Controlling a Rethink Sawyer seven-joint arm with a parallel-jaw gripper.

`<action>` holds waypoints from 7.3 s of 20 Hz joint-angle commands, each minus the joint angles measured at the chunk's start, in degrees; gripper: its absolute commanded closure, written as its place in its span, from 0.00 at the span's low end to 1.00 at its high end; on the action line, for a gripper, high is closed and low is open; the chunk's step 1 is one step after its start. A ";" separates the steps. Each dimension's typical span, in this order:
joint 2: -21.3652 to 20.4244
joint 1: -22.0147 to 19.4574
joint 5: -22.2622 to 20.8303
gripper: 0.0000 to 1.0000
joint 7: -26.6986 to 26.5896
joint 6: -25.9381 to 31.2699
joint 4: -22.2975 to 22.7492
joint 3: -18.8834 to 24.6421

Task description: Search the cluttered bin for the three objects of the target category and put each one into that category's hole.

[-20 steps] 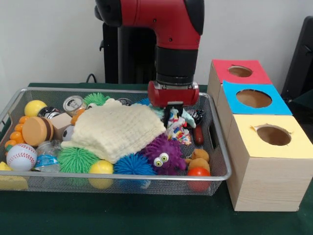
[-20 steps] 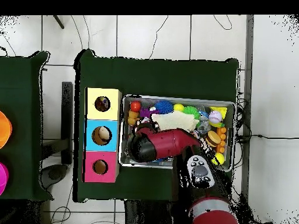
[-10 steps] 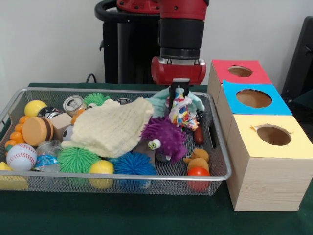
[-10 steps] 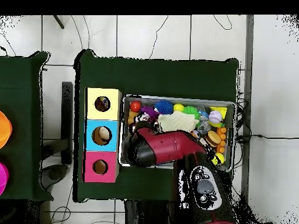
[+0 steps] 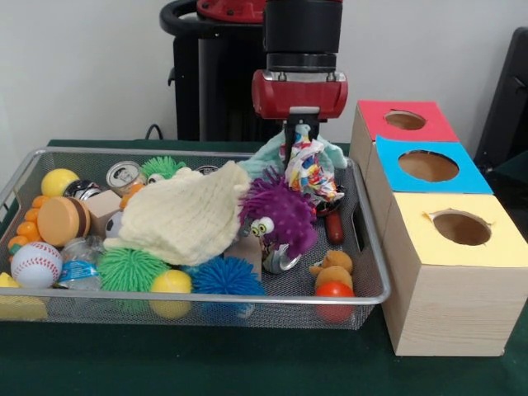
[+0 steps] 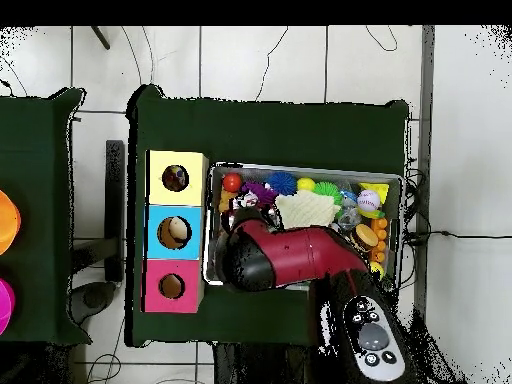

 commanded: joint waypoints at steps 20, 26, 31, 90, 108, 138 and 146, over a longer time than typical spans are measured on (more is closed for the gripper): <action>-0.69 -7.34 -8.78 1.00 -2.33 3.88 5.11 9.77; 0.51 -6.88 -9.24 1.00 -0.22 3.46 3.84 9.60; 8.54 2.87 -7.81 1.00 10.05 0.63 -5.20 -0.84; 13.61 7.03 -4.11 0.00 5.86 -2.49 -11.89 -3.89; 16.81 7.80 -0.80 1.00 2.19 19.30 -15.40 -4.20; 13.31 1.03 -0.91 0.00 0.45 4.89 -8.23 5.58; 12.16 -3.98 0.55 0.00 -0.41 7.60 -6.06 12.47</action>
